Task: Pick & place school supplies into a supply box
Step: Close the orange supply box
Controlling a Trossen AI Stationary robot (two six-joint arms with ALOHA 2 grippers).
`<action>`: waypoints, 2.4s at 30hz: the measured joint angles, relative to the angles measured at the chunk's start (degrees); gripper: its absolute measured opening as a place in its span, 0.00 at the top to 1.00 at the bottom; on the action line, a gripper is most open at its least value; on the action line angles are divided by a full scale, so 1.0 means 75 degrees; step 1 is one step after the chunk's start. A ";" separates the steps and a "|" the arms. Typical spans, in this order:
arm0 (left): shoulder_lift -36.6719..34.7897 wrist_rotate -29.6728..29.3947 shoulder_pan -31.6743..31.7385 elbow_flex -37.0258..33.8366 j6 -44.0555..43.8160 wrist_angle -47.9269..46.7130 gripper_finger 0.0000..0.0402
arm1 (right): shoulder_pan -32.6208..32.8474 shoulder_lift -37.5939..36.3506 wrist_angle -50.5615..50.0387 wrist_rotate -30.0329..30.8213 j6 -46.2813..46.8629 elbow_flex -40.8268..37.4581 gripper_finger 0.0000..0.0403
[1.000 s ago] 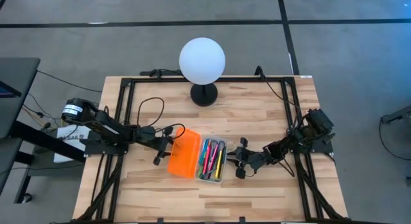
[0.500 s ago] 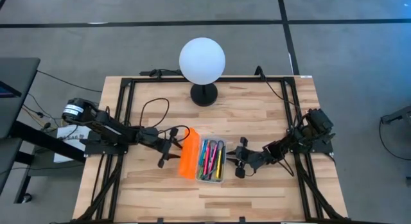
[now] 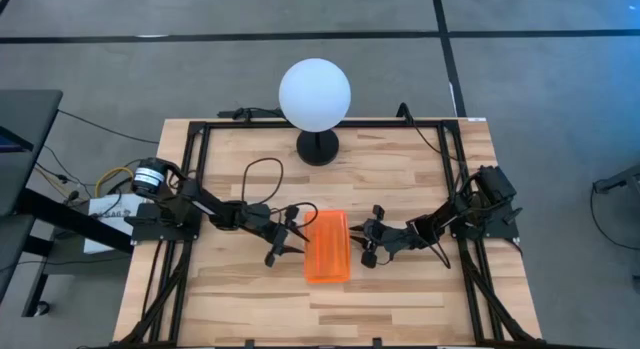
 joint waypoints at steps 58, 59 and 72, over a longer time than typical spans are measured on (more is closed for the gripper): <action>0.0275 0.0409 0.0591 0.0441 0.0047 -0.0148 0.61 | 0.1213 0.0000 -0.0037 -0.0334 -0.0220 -0.0006 0.75; 0.0275 0.0412 0.0592 0.0441 0.0047 -0.0148 0.61 | 0.1213 0.0000 0.0011 -0.0397 -0.0251 -0.0006 0.75; 0.0272 0.0434 0.0595 0.0441 0.0046 -0.0172 0.61 | 0.1213 0.0000 -0.0158 -0.0820 -0.0673 0.0259 0.75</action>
